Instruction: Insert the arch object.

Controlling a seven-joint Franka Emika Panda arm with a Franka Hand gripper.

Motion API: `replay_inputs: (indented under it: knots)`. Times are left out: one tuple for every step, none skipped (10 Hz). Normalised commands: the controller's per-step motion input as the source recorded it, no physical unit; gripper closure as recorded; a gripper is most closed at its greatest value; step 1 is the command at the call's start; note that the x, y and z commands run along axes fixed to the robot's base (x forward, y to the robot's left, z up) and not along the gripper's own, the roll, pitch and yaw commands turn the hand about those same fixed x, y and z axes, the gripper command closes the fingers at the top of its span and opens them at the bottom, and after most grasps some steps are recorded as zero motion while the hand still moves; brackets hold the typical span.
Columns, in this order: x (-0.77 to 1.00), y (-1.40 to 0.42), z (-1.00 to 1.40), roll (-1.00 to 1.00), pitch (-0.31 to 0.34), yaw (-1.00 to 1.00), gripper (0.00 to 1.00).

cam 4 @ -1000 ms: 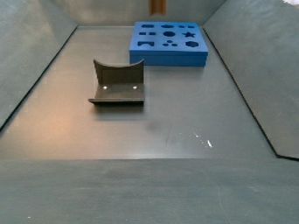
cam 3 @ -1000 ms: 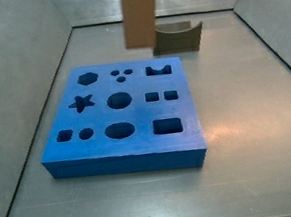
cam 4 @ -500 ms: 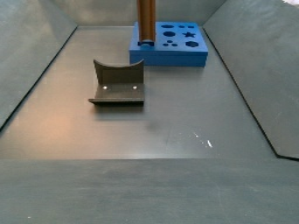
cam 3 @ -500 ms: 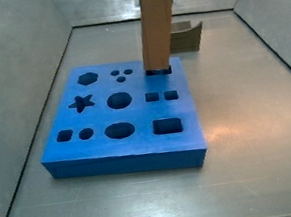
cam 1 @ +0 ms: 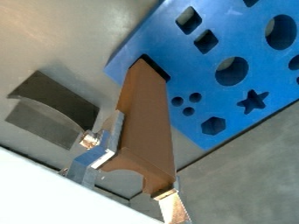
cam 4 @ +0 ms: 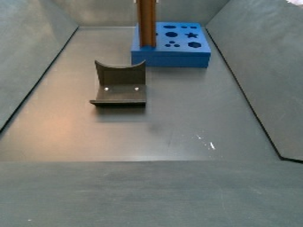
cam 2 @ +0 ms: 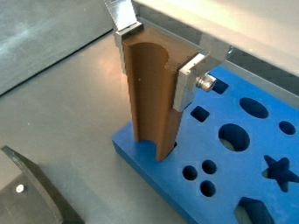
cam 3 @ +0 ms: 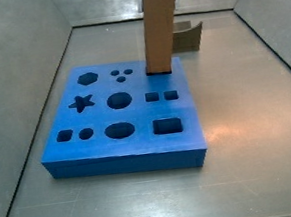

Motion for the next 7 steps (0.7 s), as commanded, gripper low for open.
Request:
replay_inputs:
  knots:
    - [0.0,0.0,-0.39,-0.23,-0.156,-0.06,1.0]
    - [-0.06,0.0,-0.34,-0.21,-0.136,0.0,1.0]
    - [-0.15,0.0,-0.29,-0.23,-0.13,0.0,1.0]
    - [-0.18,0.0,-0.25,-0.24,-0.137,0.0,1.0]
    - [-0.14,0.0,-0.23,-0.24,-0.134,0.0,1.0]
    - [-0.09,0.0,-0.22,-0.18,-0.136,0.0,1.0]
    - [-0.01,0.0,-0.24,-0.17,-0.13,0.0,1.0]
